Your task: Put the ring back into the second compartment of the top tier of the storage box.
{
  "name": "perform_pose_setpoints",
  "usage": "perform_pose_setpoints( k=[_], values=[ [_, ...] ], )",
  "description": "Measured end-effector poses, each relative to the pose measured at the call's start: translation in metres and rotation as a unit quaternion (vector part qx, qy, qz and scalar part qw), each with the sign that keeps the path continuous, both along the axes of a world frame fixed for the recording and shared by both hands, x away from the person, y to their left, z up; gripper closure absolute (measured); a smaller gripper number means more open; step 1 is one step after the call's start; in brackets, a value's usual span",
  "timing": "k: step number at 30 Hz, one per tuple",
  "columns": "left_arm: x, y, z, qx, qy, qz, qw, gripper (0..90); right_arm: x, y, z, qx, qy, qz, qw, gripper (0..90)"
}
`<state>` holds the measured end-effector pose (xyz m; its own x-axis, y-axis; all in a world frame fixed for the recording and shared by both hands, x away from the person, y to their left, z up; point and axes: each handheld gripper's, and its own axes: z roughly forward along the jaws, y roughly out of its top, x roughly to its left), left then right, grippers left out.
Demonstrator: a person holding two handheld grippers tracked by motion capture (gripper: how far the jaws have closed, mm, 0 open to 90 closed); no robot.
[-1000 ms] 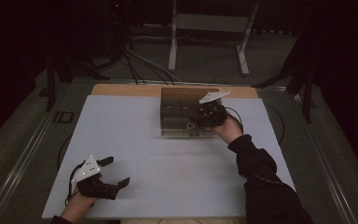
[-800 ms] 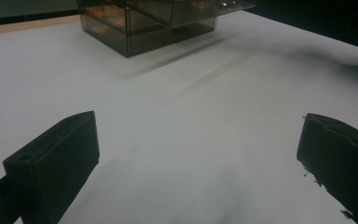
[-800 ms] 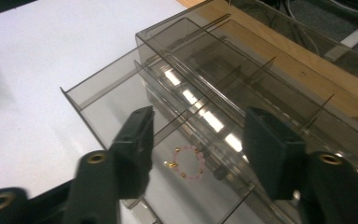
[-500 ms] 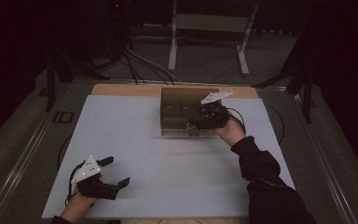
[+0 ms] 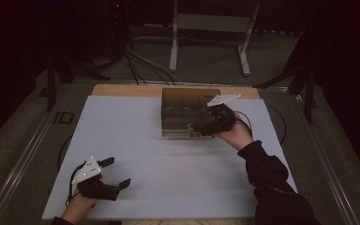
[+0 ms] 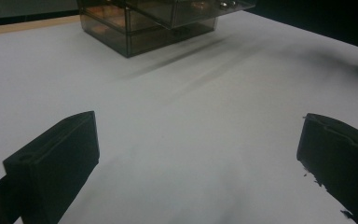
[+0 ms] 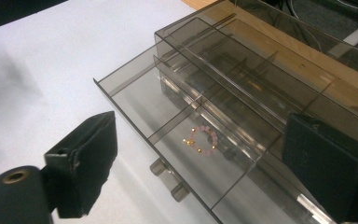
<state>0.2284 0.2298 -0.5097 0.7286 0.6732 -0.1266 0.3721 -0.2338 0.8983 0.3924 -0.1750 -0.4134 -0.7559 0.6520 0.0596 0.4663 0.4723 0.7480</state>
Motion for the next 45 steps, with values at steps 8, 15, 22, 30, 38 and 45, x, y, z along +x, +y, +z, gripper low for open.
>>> perform_pose_setpoints(
  k=[8, 15, 22, 30, 38, 45],
  values=[
    [0.000, 0.000, 0.000, 0.001, 0.000, 0.000, 1.0000, 0.0, -0.009, -0.011, 0.001, 0.015, 0.002, 0.006, 0.9999, 1.9],
    [0.000, 0.000, 0.000, 0.000, 0.000, -0.001, 1.0000, 0.0, -0.022, -0.018, -0.003, 0.014, -0.002, 0.021, 0.9997, 1.9],
    [0.000, 0.000, 0.000, 0.000, 0.000, -0.002, 1.0000, 0.0, -0.036, -0.025, -0.008, 0.031, -0.013, 0.016, 0.9993, 2.0],
    [0.000, 0.000, 0.000, 0.000, 0.000, -0.002, 1.0000, 0.0, -0.050, -0.032, -0.020, 0.035, -0.013, 0.013, 0.9992, 2.0],
    [-0.001, -0.001, 0.000, 0.000, 0.000, -0.002, 1.0000, 0.0, -0.061, -0.037, -0.033, 0.036, -0.012, 0.016, 0.9992, 2.0],
    [-0.001, -0.001, 0.000, 0.000, 0.000, -0.003, 1.0000, 0.0, -0.068, -0.038, -0.047, 0.032, -0.003, 0.015, 0.9994, 2.0]
  ],
)
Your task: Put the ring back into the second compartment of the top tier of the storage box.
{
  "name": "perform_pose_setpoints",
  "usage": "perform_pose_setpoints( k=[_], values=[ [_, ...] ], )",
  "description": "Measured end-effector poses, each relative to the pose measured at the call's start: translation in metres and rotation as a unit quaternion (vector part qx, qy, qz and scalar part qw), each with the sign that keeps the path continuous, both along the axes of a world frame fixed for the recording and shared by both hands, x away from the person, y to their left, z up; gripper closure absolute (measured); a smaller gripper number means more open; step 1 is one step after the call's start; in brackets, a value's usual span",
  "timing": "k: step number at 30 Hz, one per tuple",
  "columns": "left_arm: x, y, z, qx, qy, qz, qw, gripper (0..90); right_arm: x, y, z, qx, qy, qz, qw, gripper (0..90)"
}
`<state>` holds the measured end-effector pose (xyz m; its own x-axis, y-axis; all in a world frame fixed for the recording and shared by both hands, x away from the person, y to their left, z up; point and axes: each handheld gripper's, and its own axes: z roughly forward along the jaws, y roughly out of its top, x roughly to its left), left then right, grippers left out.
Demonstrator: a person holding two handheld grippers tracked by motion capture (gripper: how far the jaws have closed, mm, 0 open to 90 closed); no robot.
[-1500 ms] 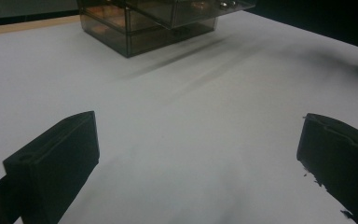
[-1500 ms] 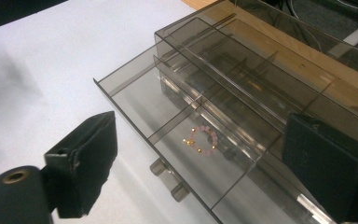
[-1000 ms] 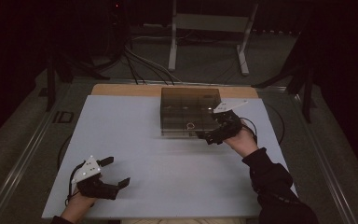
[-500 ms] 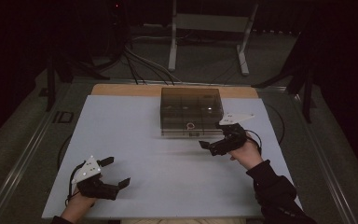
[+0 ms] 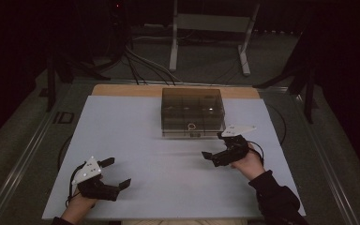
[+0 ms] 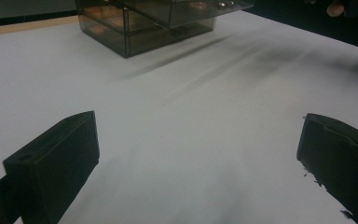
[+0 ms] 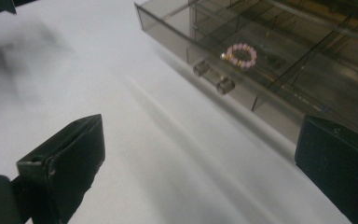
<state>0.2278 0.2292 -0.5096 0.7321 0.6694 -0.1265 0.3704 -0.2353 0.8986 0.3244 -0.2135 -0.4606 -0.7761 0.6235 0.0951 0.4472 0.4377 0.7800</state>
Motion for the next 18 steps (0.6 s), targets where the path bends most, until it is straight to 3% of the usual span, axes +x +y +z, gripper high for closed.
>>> perform_pose_setpoints(
  k=[3, 9, 18],
  values=[
    [0.000, 0.000, 0.000, 0.000, 0.000, 0.000, 1.0000, 0.0, -0.002, -0.001, -0.006, -0.001, -0.009, -0.007, 0.9999, 2.1],
    [0.000, 0.000, 0.000, 0.000, 0.000, 0.000, 1.0000, 0.0, -0.007, -0.005, -0.016, 0.004, -0.003, -0.004, 1.0000, 2.0],
    [0.000, 0.000, 0.000, 0.000, -0.001, 0.000, 1.0000, 0.0, -0.016, -0.015, -0.034, -0.010, -0.004, -0.007, 0.9999, 2.0]
  ],
)
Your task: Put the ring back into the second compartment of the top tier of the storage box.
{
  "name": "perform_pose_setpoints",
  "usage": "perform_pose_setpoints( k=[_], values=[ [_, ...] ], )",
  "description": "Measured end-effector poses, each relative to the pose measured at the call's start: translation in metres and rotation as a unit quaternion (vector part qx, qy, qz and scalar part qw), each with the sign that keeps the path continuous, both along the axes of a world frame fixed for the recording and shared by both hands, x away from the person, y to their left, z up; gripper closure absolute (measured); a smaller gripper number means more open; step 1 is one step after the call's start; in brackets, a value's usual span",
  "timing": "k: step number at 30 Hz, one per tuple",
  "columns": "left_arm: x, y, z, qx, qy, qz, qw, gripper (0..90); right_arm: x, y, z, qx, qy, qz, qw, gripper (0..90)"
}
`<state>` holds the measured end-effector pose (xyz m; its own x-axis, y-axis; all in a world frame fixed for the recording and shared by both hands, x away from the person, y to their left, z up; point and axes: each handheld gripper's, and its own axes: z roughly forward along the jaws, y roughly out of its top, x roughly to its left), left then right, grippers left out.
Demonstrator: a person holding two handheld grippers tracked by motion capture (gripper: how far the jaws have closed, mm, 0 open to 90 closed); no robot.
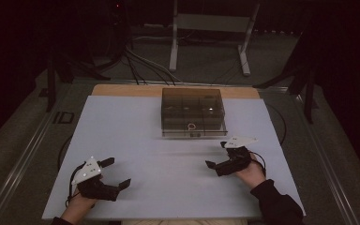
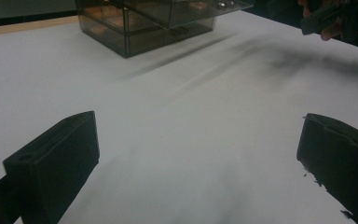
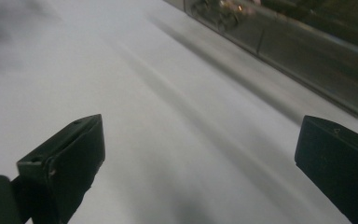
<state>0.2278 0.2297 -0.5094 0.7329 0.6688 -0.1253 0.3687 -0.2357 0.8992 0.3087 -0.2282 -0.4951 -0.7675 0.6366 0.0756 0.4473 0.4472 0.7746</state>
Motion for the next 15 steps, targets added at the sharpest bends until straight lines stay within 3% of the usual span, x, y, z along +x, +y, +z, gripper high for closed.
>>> perform_pose_setpoints(
  k=[7, 15],
  values=[
    [0.000, -0.001, 0.000, 0.000, 0.001, -0.002, 1.0000, 0.0, -0.005, -0.009, -0.009, -0.004, 0.002, -0.013, 0.9999, 2.0],
    [0.000, 0.000, 0.000, 0.000, 0.000, -0.002, 1.0000, 0.0, -0.009, -0.021, -0.015, -0.005, 0.025, -0.030, 0.9992, 2.0]
  ],
)
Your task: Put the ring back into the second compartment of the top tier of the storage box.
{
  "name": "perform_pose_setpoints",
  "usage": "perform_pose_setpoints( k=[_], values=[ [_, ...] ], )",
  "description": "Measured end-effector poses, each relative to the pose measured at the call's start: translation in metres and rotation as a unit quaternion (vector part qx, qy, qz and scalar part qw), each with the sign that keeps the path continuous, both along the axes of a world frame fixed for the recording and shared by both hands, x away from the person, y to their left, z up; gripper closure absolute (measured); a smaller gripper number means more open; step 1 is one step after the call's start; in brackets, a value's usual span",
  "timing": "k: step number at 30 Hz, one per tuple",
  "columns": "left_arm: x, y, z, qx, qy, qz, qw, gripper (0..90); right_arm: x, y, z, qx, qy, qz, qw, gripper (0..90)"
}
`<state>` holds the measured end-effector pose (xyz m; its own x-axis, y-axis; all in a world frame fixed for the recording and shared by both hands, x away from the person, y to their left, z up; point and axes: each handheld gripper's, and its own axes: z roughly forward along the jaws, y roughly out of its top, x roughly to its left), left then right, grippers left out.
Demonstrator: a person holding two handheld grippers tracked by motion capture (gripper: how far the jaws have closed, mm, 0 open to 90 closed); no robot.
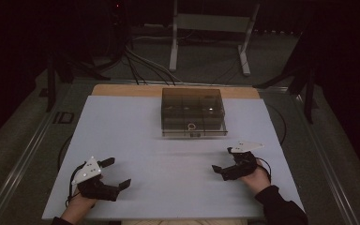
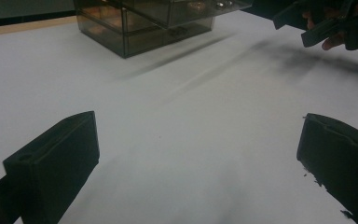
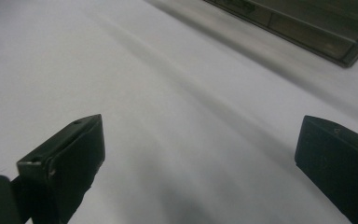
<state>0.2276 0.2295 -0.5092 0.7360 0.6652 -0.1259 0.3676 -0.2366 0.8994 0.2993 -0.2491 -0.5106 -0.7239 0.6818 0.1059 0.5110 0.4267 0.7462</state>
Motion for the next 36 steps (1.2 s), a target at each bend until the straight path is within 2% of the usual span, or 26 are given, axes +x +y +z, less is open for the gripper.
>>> perform_pose_setpoints(
  k=[2, 5, 6, 15, 17, 36],
  values=[
    [0.000, 0.000, 0.000, 0.000, -0.001, 0.000, 1.0000, 0.0, -0.002, -0.003, 0.000, 0.001, -0.007, -0.014, 0.9999, 2.0],
    [0.000, 0.000, 0.000, 0.000, -0.001, 0.000, 1.0000, 0.0, -0.004, -0.008, 0.000, 0.004, -0.010, -0.020, 0.9997, 2.0],
    [0.000, 0.000, 0.000, 0.000, -0.001, 0.000, 1.0000, 0.0, -0.005, -0.009, -0.001, 0.004, -0.017, -0.024, 0.9996, 2.0],
    [0.000, 0.000, 0.000, -0.001, 0.001, 0.000, 1.0000, 0.0, -0.006, -0.010, -0.006, 0.002, -0.032, -0.028, 0.9991, 2.0],
    [0.000, 0.000, -0.001, -0.002, 0.002, 0.000, 1.0000, 0.0, -0.006, -0.011, -0.007, 0.007, -0.028, -0.023, 0.9993, 2.0],
    [0.000, 0.000, -0.001, -0.002, 0.003, 0.000, 1.0000, 0.0, -0.007, -0.007, -0.011, -0.005, -0.020, -0.009, 0.9997, 2.0]
  ],
)
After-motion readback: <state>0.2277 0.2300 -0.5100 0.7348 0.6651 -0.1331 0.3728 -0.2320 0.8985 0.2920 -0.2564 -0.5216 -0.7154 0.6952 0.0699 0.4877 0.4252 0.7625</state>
